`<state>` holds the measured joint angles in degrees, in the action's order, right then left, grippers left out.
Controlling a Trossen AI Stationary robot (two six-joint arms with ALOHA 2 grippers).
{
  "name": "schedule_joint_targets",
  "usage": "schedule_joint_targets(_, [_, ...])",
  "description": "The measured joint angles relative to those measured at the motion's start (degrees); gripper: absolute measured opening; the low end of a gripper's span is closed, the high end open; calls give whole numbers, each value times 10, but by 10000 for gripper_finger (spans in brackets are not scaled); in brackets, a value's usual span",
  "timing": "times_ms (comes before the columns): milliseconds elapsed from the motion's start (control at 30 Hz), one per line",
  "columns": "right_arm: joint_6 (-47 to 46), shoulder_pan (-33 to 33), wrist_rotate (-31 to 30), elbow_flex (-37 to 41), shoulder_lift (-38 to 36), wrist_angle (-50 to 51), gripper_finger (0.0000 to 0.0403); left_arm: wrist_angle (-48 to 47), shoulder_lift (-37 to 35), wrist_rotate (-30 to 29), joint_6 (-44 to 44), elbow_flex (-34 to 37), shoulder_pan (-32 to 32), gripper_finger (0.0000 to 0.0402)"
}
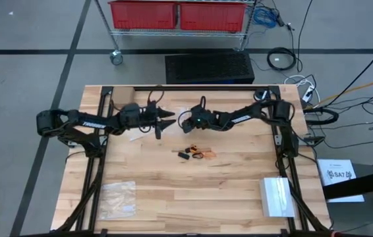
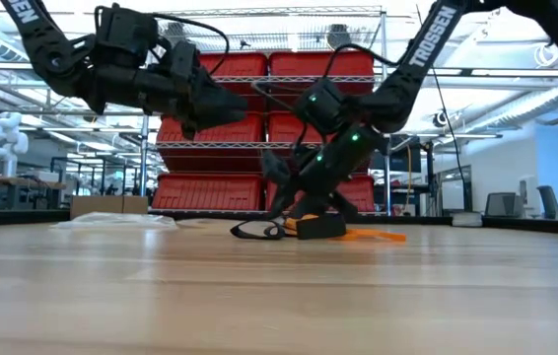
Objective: Sort rubber bands
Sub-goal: Close the transparent zip bag
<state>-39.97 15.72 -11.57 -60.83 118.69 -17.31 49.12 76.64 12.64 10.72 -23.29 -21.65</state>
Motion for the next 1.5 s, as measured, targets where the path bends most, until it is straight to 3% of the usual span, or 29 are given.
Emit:
schedule_joint_targets(167, [78,-10,-8,-1,-21,34,29,18,0,41,26,0,-19,175])
schedule_joint_targets(233, [112,-17,-25,-1,-48,55,9,27,0,62,37,0,-31,170])
schedule_joint_targets(600, [362,-57,-64,-3,-245,191,3,31,0,129,26,0,-89,161])
schedule_joint_targets(800, [421,-88,-61,-3,-324,229,2,29,0,131,19,-4,-78,161])
schedule_joint_targets(1500, [452,-140,-48,-2,-351,269,1,5,1,143,-101,-30,-8,160])
